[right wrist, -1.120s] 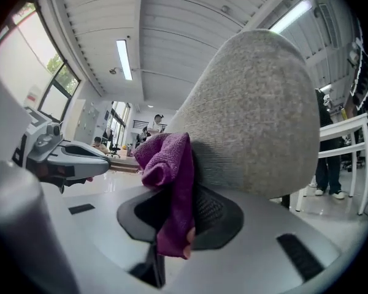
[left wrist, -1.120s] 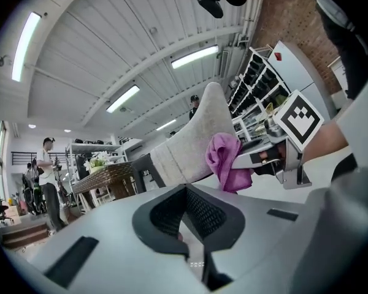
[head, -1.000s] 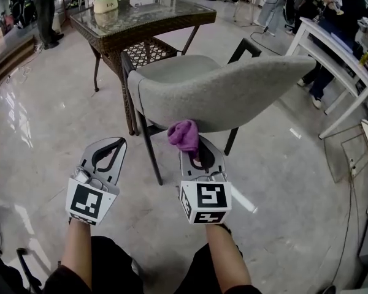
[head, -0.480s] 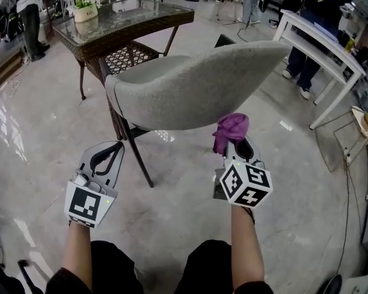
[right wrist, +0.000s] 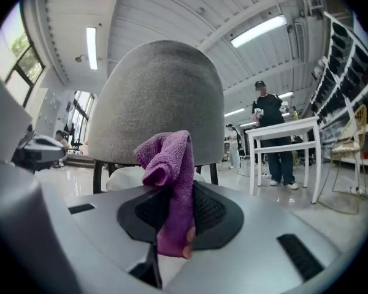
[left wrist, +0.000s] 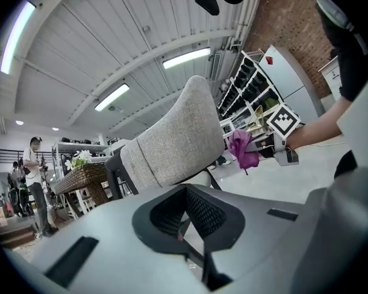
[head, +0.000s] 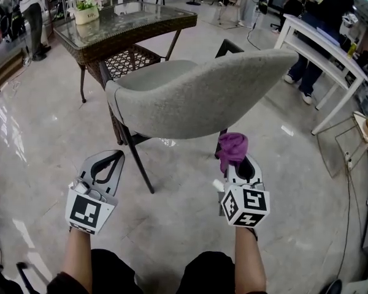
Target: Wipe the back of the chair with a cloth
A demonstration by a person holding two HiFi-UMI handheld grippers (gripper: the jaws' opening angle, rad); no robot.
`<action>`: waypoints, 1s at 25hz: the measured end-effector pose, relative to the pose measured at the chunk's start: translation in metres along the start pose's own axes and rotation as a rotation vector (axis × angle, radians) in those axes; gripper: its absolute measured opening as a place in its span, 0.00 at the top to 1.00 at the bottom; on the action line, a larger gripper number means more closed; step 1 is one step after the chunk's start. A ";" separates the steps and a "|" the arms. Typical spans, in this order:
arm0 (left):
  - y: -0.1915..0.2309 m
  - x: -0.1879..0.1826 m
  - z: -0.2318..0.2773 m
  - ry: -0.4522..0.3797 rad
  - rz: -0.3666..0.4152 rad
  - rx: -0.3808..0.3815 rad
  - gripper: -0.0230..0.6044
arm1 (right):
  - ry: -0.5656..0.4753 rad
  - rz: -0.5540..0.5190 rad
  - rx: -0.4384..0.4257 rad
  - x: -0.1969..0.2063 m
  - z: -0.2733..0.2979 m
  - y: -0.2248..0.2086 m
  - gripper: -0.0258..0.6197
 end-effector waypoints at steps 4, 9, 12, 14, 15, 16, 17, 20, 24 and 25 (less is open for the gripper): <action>0.006 0.008 0.005 0.006 -0.010 -0.001 0.95 | -0.001 -0.074 -0.030 0.009 -0.003 0.018 0.82; 0.018 0.010 0.006 0.021 -0.067 -0.011 0.95 | -0.030 -0.140 -0.079 0.003 -0.008 0.044 0.82; 0.021 0.005 0.006 0.042 -0.083 -0.010 0.95 | -0.041 -0.168 -0.091 -0.007 -0.015 0.052 0.82; 0.022 -0.003 0.005 0.054 -0.092 -0.001 0.95 | -0.034 -0.189 -0.093 -0.014 -0.018 0.055 0.82; 0.022 -0.008 0.003 0.061 -0.098 0.003 0.95 | -0.022 -0.187 -0.093 -0.019 -0.020 0.055 0.82; 0.023 -0.015 0.001 0.069 -0.107 0.006 0.95 | -0.008 -0.174 -0.091 -0.025 -0.022 0.055 0.82; 0.025 -0.022 -0.002 0.077 -0.119 0.007 0.95 | 0.004 -0.157 -0.089 -0.033 -0.025 0.054 0.82; 0.031 -0.046 -0.011 0.095 -0.156 -0.004 0.95 | 0.029 -0.128 -0.090 -0.060 -0.034 0.049 0.82; 0.044 -0.081 -0.018 0.112 -0.211 -0.035 0.95 | 0.060 -0.106 -0.090 -0.099 -0.041 0.040 0.82; 0.047 -0.090 -0.020 0.123 -0.217 -0.045 0.95 | 0.066 -0.101 -0.092 -0.108 -0.043 0.038 0.82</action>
Point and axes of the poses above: the fingertips, and each gripper's own axes: z forward along the fingers, y to its left, x out of its underside, the point moved 4 cm from there along -z, backward along the fingers, and after that the axes turned 7 degrees about -z, right-handed, at the moved point
